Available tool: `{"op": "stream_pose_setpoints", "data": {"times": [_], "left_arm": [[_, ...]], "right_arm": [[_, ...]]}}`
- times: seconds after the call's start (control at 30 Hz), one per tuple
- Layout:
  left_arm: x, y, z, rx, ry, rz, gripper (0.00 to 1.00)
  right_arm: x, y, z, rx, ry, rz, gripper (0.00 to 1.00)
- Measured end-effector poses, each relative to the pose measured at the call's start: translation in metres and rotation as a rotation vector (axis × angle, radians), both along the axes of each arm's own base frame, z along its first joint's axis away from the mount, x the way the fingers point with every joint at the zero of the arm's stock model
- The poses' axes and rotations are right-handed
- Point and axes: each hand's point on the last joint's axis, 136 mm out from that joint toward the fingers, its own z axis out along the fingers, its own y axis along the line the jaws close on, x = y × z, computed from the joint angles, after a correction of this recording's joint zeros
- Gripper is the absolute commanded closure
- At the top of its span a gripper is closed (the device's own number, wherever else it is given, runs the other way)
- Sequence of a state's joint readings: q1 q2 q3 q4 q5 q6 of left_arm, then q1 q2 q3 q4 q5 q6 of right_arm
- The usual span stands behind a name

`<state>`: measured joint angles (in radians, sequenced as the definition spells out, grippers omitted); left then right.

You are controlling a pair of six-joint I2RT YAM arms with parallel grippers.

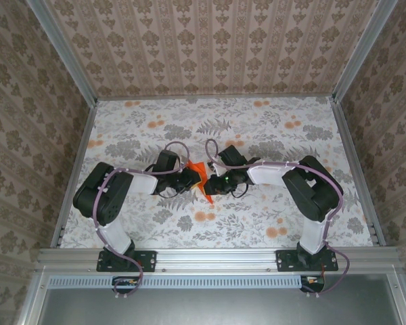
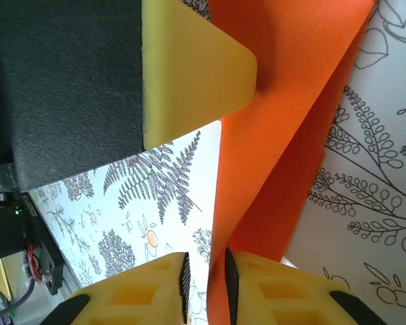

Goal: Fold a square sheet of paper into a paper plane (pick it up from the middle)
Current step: Fold the wing for the fifth time at the center of the table.

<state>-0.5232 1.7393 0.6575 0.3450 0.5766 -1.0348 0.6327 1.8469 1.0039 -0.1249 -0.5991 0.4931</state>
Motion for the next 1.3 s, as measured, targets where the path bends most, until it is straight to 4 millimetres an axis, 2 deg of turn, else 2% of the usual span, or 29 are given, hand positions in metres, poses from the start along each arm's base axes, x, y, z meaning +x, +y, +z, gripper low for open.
{"op": "stream_pose_setpoints", "data": {"times": [0.57,0.93,1.3], "left_arm": [[0.0,0.0,0.0,0.001,0.001,0.0,0.82],[0.0,0.001,-0.001,0.005,0.003,0.003,0.84],[-0.001,0.003,-0.004,0.018,0.013,0.009,0.88]], "right_arm": [[-0.006,-0.005,-0.021,-0.042,0.04,-0.01,0.88],[-0.008,-0.005,-0.019,-0.04,0.045,-0.008,0.82],[-0.018,-0.011,-0.022,-0.047,0.068,-0.014,0.84]]}}
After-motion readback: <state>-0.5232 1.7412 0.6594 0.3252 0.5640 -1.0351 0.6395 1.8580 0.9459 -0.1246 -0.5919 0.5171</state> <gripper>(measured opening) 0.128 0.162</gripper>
